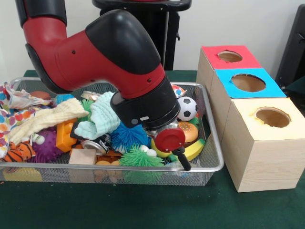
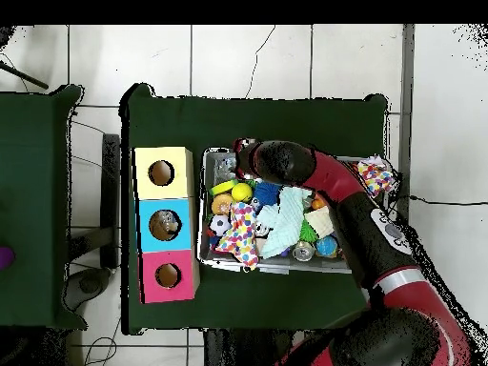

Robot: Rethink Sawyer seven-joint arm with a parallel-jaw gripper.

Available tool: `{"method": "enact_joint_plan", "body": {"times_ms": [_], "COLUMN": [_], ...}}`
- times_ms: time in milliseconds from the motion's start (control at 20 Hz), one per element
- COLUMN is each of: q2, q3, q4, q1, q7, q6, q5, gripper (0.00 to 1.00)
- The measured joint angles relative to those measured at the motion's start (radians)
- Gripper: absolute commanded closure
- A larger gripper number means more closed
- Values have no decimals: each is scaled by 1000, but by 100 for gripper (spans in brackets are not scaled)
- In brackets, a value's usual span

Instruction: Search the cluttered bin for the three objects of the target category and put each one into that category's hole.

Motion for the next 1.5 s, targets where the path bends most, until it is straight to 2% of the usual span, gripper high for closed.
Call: {"method": "enact_joint_plan", "body": {"times_ms": [1500], "q2": [-2], "q3": [4], "q4": [21], "q1": [-29], "q7": [0], "q6": [-5], "q5": [0], "gripper": [0]}}
